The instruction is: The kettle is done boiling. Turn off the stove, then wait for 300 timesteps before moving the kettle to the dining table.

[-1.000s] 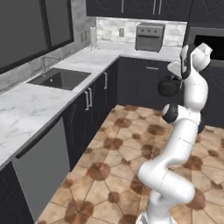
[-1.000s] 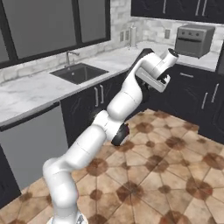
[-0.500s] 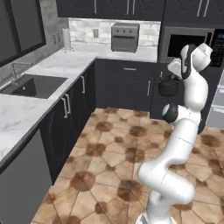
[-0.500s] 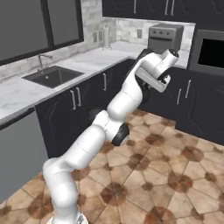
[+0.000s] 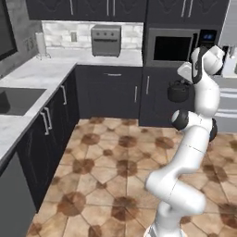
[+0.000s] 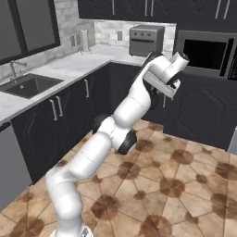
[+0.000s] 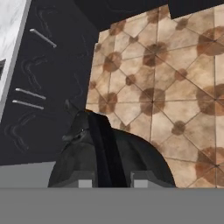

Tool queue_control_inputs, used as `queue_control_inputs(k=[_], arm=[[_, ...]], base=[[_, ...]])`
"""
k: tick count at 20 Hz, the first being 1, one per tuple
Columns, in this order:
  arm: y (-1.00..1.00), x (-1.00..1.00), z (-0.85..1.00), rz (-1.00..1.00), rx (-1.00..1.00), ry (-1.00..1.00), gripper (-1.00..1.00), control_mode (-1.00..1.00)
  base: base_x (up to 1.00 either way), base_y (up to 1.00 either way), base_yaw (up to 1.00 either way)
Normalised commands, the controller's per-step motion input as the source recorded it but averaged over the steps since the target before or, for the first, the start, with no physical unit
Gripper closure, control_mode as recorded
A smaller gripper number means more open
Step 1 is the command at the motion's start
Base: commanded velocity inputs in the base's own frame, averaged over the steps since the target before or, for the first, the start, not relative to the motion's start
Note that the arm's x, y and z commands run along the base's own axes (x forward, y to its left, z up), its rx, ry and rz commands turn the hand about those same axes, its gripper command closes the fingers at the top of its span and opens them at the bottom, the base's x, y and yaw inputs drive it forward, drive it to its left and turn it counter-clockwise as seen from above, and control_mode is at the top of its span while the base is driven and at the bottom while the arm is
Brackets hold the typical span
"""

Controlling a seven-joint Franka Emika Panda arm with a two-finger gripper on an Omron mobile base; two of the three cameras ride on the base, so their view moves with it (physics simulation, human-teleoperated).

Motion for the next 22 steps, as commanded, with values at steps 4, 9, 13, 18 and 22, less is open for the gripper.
queue_control_inputs(k=[4, 9, 13, 18, 22], arm=[[0.0, 0.0, 0.0, 0.0, 0.0, 0.0, 1.0, 1.0], [0.0, 0.0, 0.0, 0.0, 0.0, 0.0, 1.0, 1.0], [0.0, 0.0, 0.0, 0.0, 0.0, 0.0, 1.0, 1.0], [0.0, 0.0, 0.0, 0.0, 0.0, 0.0, 1.0, 1.0], [0.0, 0.0, 0.0, 0.0, 0.0, 0.0, 1.0, 1.0]], base=[[0.32, -0.27, -0.28], [0.31, -0.28, -0.28], [0.35, -0.29, -0.27], [0.38, -0.33, -0.26], [0.4, -0.38, -0.26]])
